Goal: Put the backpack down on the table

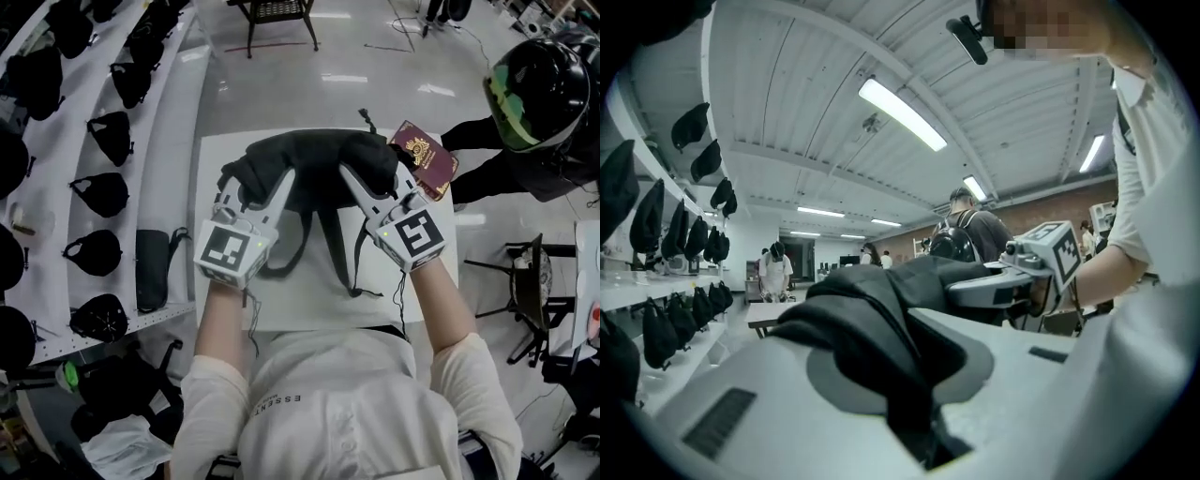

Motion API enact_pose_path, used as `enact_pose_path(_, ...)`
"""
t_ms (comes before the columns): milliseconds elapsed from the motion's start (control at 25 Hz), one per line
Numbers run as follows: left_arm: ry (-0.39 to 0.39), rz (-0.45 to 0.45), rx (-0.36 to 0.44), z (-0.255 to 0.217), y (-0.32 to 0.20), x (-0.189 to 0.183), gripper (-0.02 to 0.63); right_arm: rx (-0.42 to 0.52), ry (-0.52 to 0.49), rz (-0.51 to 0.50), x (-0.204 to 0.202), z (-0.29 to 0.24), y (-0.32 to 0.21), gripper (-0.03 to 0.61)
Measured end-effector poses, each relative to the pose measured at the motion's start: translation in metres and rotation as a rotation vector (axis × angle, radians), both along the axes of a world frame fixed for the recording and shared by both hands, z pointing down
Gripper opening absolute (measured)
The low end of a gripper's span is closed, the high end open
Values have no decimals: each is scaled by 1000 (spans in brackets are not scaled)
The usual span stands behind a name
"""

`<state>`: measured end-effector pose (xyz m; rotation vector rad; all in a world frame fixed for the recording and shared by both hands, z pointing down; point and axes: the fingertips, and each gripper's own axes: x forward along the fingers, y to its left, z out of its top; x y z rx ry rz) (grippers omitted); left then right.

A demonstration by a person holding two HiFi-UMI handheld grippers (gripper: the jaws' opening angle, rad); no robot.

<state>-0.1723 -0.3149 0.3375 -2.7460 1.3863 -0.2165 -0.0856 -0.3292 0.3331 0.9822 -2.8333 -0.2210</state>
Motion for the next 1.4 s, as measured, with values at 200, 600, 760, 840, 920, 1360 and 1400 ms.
enact_pose_path(200,29,7,-15,23,-26,-10,64,-2,25,17,-9,18,-25,86)
enact_pose_path(600,28,25,-53,47,-44,-4,64,-35,4,40,-7,47,-44,87)
enact_pose_path(760,32,31,-61,64,-35,-6,64,-73,-5,42,-4,59,-34,90)
enact_pose_path(840,31,39,-57,67,-29,-5,64,-77,-11,38,-4,63,-27,91)
enact_pose_path(920,32,44,-62,71,-24,-4,64,-82,-15,40,-2,67,-22,91)
enact_pose_path(1360,72,26,-137,95,10,0,64,-168,-59,32,5,94,10,91)
enact_pose_path(1400,78,26,-139,96,14,0,64,-173,-67,27,5,94,14,91)
